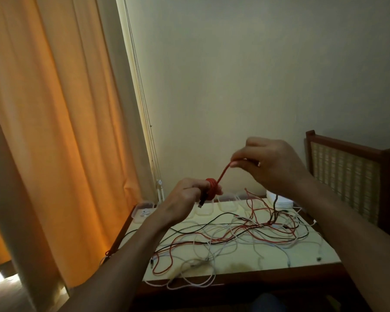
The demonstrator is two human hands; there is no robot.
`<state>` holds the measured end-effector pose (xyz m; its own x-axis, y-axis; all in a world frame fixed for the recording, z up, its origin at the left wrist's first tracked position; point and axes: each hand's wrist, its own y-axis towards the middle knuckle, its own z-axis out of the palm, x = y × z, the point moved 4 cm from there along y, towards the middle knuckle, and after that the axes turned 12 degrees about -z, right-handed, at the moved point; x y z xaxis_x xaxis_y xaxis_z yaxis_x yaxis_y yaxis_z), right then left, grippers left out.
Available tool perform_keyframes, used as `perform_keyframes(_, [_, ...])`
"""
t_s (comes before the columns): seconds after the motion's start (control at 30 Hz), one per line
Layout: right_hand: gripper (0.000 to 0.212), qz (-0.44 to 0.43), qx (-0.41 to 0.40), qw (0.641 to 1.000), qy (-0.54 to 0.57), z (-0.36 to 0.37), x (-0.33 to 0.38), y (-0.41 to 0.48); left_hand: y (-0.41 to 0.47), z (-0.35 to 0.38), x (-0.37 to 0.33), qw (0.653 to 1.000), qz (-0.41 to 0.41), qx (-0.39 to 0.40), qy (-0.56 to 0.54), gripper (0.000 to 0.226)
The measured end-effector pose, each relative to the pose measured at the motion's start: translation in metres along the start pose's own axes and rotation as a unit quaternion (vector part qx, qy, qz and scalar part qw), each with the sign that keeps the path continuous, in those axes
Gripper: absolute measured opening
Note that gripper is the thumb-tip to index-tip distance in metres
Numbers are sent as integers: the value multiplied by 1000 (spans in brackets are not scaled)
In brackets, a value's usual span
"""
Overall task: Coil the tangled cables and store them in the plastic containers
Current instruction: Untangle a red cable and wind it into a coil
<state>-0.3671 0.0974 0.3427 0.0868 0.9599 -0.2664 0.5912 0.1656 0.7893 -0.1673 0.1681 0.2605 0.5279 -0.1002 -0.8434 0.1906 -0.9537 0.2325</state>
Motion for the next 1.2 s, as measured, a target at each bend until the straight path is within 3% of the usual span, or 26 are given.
perform_keyframes(0.2, [33,18,-31,999,31,11,-27,25,-11,17,-24,994,29,97,-30,55])
perform_keyframes(0.3, [23,67,-28,994,78,30,-45,17,-16,14,-32,979,56,126,-153,61])
perform_keyframes(0.4, [15,106,8,984,143,53,-49,-3,-18,4,-40,935,81,161,-305,60])
perform_keyframes(0.53, [18,137,43,962,231,77,-23,-30,-14,-3,-45,887,94,144,-428,63])
perform_keyframes(0.63, [15,163,70,946,270,95,3,-51,-10,-4,-35,878,111,90,-456,64])
perform_keyframes(0.7, [14,154,93,947,266,104,17,-66,-7,-6,-22,917,106,18,-383,63])
perform_keyframes(0.8, [16,128,109,959,227,104,30,-83,-13,-3,-10,980,95,-104,-143,59])
perform_keyframes(0.87, [16,118,110,965,209,97,29,-90,-16,2,-5,987,85,-131,28,57])
perform_keyframes(0.97, [20,92,95,978,159,82,21,-92,-12,7,6,964,34,-112,238,55])
perform_keyframes(1.07, [16,79,64,989,111,66,0,-82,-6,12,22,963,-51,-36,262,50])
perform_keyframes(1.2, [9,81,25,993,81,54,-26,-60,-7,25,25,987,-106,40,110,45])
